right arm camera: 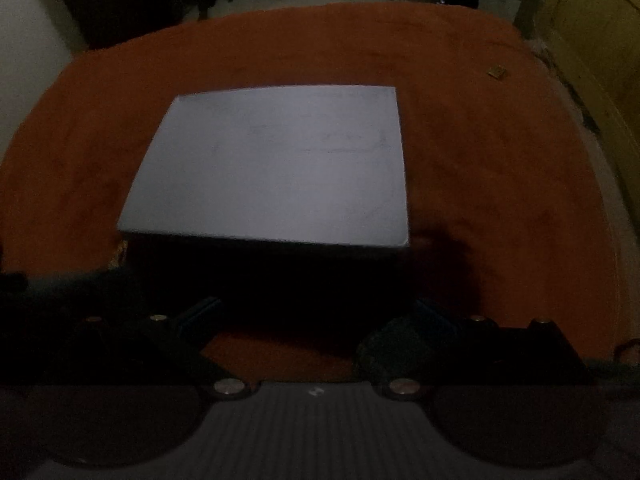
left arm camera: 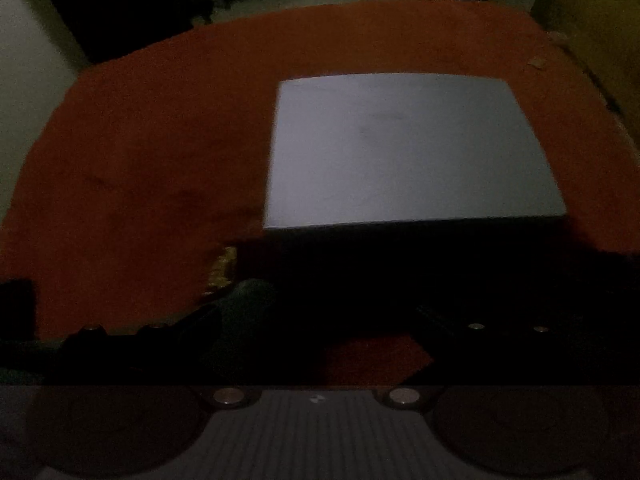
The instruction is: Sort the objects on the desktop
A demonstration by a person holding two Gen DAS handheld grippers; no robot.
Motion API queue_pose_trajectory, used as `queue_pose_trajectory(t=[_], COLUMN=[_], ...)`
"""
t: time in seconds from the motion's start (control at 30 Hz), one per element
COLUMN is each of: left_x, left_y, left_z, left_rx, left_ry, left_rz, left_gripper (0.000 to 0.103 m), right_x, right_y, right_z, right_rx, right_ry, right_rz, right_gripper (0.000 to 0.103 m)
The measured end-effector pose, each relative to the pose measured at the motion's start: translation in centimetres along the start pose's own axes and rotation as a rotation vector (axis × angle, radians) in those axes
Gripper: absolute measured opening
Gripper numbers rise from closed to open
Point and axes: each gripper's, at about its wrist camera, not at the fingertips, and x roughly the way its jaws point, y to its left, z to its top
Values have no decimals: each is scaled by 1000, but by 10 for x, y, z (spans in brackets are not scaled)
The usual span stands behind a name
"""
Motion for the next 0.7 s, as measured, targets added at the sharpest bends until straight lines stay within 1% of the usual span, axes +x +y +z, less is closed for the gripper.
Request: queue_pose_trajectory(t=[0.03, 0.07, 0.17, 0.27, 0.47, 0.57, 0.7], left_x=[-3, -4, -1, 5, 0, -15, -13], left_y=[1, 3, 3, 7, -1, -4, -7], left_z=[0, 0, 4, 2, 5, 4, 3], left_rx=[-4, -6, -9, -16, 2, 11, 14], left_ry=[-15, -30, -49, -47, -13, -24, -42], left_rz=[-15, -30, -60, -48, -25, -23, -33], left_gripper=[103, 103, 103, 103, 103, 103, 103], right_x=[2, 14, 13, 26, 32, 32, 36], right_y=[-2, -7, -2, -5, -12, -13, -15], right_z=[4, 12, 10, 10, 14, 16, 17], right_rx=[5, 2, -8, -26, -25, -26, -23], right_ry=[1, 0, -4, 11, 28, 23, 16], right_rz=[6, 6, 17, 20, 8, 11, 15], right_gripper=[103, 103, 103, 103, 103, 103, 103])
